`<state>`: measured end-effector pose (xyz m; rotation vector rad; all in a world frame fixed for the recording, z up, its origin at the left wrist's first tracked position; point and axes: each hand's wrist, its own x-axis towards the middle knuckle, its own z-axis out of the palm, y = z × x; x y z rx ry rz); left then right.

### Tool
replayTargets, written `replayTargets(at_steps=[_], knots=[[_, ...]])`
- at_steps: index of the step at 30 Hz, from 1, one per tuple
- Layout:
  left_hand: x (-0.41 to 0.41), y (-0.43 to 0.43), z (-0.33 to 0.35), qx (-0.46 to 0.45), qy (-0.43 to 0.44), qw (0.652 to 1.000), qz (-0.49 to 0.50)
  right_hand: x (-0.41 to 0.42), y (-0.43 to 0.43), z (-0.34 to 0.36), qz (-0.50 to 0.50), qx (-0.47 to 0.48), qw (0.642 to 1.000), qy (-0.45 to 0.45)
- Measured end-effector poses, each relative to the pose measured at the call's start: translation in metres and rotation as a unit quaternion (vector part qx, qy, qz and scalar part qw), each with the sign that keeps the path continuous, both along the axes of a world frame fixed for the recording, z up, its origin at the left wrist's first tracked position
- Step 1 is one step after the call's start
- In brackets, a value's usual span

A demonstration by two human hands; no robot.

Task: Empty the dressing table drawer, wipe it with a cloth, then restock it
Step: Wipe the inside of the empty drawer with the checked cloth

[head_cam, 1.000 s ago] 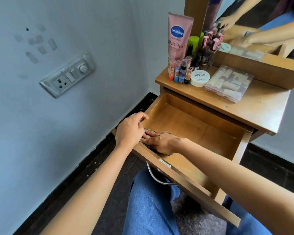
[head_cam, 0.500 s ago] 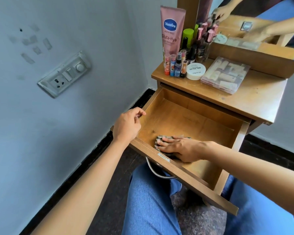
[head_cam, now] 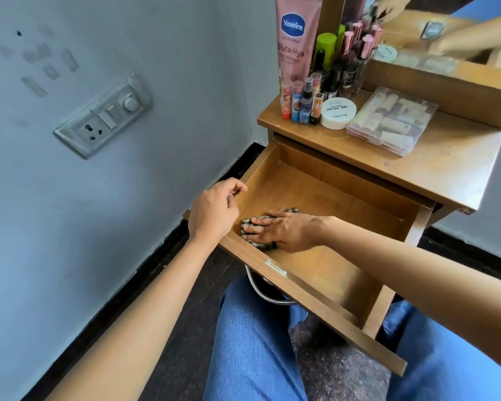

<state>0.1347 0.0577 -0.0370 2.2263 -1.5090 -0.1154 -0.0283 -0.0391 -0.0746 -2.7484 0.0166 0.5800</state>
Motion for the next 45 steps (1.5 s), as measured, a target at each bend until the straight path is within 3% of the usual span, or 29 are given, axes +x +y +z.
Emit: replayTargets(at_steps=[4,7,12,20,25,40,45], knots=[[0.001,-0.001,-0.001,-0.007,0.016,1.000,-0.001,0.030,-0.008,0.012,-0.001,-0.005,1.000,0.012],[0.000,-0.001,0.000,-0.003,0.014,1.000,0.002,0.035,-0.005,0.015,-0.055,-0.022,0.998,0.005],[0.001,0.001,0.003,-0.004,0.023,1.000,-0.004,0.027,0.000,0.004,-0.119,0.072,0.990,-0.003],[0.001,0.000,0.001,-0.001,0.032,0.999,0.006,-0.058,0.004,0.003,-0.020,0.091,0.996,0.007],[0.002,0.000,0.002,-0.005,0.018,1.000,0.004,-0.083,0.013,-0.012,-0.035,0.034,0.992,-0.112],[0.001,-0.001,0.000,0.000,0.017,1.000,0.020,0.033,0.017,-0.020,-0.036,-0.078,0.989,-0.123],[0.001,-0.002,0.002,0.002,0.011,1.000,0.014,0.035,0.017,-0.007,-0.057,-0.026,0.996,-0.057]])
